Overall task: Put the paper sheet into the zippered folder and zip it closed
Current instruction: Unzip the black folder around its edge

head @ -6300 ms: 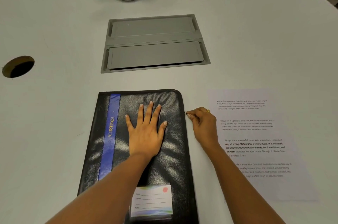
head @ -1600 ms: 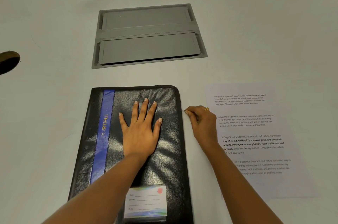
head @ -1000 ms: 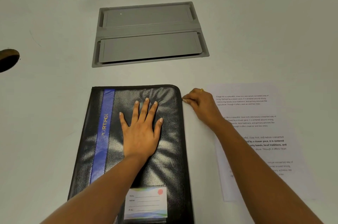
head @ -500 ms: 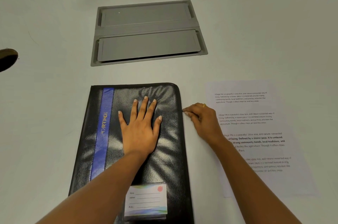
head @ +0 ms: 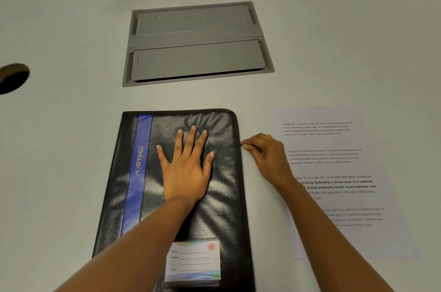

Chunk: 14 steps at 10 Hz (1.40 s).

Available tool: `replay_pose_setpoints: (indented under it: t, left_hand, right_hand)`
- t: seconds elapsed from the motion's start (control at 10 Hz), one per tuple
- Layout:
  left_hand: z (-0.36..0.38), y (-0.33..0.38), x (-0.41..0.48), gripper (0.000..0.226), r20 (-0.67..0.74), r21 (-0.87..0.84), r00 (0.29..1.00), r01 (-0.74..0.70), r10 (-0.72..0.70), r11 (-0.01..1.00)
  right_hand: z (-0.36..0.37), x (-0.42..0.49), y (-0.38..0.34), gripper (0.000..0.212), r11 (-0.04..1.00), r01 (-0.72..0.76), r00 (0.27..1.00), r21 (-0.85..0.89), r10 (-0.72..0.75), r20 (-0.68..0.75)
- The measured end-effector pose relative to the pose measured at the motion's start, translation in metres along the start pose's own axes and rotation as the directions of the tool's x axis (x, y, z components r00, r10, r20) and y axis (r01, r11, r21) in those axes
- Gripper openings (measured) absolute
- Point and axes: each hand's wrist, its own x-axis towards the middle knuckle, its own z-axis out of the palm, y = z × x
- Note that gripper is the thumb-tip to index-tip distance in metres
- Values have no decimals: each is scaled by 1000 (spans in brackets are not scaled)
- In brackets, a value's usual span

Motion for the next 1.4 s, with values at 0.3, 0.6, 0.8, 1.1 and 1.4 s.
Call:
replay_pose_setpoints:
  t: [0.3,0.6,0.8,1.1,1.4]
  left_hand:
    - [0,0,0,69,2,8,1000,-6,6,1000]
    - [-1,0,-1,69,-4,-8,1000,9,-9,1000]
    - [-1,0,-1,68,-11,-1,1000,11,-11,1000]
    - [1,0,0,68,-17,-9,1000,5,-5,1000]
    - [1,0,-1,68,-31,-9,999,-8,7,1000]
  right_hand:
    - [12,12,-9,17,989,-119,991,-87,114,-64]
    - [3,-24,-7,18,997,0,1000,-74,-1,-23]
    - [2,-37,-8,17,999,-30,998,-33,28,-53]
    - [-1,-30,-9,17,999,-35,998,-26,33,-61]
    - [-10,-12,-22,22,921,20,945,-389,109,309]
